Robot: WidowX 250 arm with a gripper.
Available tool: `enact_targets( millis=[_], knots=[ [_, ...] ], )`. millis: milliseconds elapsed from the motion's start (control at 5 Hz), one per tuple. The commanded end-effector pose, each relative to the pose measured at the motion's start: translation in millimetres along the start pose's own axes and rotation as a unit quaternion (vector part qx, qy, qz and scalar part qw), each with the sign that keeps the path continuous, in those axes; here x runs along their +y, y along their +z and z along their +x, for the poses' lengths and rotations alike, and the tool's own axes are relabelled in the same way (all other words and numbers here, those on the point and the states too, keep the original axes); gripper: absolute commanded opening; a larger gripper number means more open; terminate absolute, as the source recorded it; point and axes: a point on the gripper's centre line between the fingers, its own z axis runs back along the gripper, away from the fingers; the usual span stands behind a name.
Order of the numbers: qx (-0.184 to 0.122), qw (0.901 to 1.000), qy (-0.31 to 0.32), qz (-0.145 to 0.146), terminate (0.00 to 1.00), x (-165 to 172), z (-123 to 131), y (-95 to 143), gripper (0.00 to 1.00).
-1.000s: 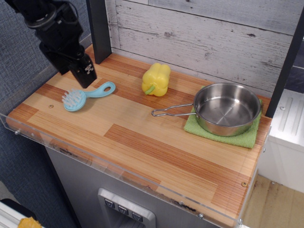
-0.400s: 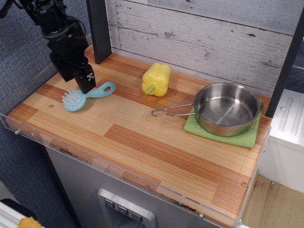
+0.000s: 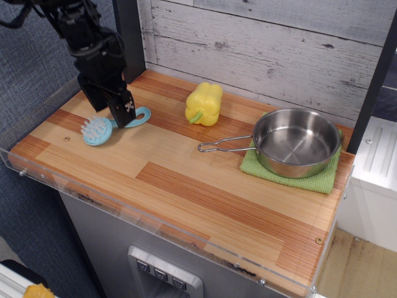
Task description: Move the blue brush behind the pot with the green cloth
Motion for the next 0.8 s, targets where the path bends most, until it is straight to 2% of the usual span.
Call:
enact_targets(
  millis=[0, 200, 600],
  knots=[
    [0.035, 0.9994, -0.002, 0.001, 0.0, -1, 1, -30, 1.0],
    [0.037, 0.9993, 0.002, 0.007, 0.0, 1, -1, -36, 0.0],
    [0.031, 0.9992, 0.001, 0.025, 0.0, -9, 0, -19, 0.0]
  ],
)
